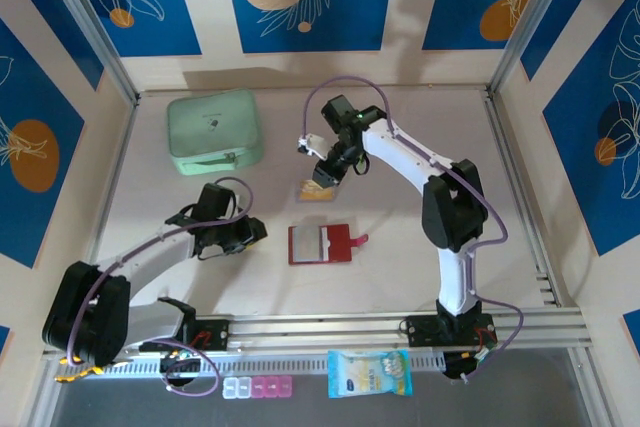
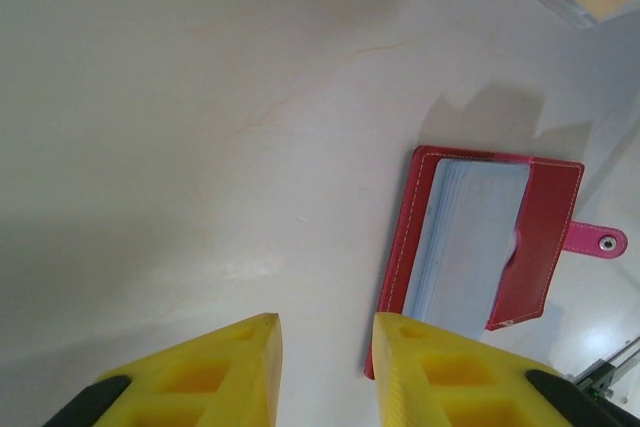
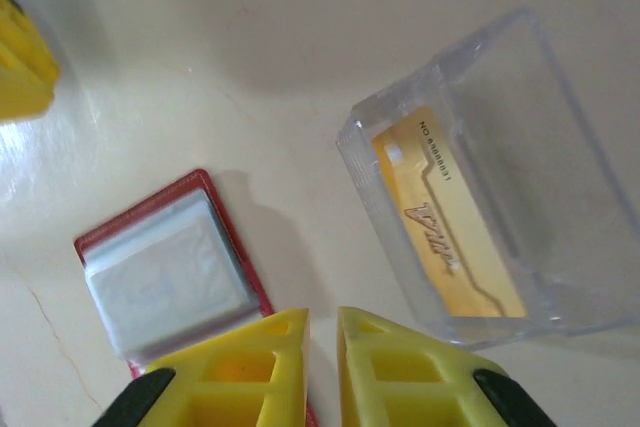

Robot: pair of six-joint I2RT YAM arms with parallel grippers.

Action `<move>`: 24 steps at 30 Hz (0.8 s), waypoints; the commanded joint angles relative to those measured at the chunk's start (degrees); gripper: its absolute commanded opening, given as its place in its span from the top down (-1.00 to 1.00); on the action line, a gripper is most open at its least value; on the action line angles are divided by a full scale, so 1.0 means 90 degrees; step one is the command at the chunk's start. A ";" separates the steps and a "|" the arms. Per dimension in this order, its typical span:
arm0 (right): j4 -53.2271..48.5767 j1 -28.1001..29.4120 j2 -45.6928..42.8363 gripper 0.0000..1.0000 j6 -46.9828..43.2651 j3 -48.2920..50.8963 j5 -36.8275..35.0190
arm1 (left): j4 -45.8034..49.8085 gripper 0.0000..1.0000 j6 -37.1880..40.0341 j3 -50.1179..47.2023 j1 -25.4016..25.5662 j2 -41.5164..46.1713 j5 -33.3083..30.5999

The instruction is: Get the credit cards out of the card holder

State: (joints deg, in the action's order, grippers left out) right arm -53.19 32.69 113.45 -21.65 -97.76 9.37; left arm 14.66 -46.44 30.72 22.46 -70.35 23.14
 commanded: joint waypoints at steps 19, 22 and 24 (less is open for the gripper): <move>0.3248 0.1017 -0.2166 0.91 0.6957 0.3738 0.0372 | -0.0957 0.87 -0.0551 0.0747 0.1582 -0.1363 -0.0392; 0.3292 0.1152 -0.2204 0.76 0.7154 0.3928 0.0353 | -0.0955 0.92 -0.0537 0.0757 0.1647 -0.1493 -0.0442; 0.3320 0.1159 -0.2211 0.59 0.7245 0.4061 0.0365 | -0.0988 0.94 -0.0529 0.0758 0.1653 -0.1563 -0.0483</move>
State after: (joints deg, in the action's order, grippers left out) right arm -24.77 42.63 95.42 39.13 -62.54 10.90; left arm 6.35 -50.94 36.29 36.80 -83.44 20.29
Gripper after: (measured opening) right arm 0.184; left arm 0.063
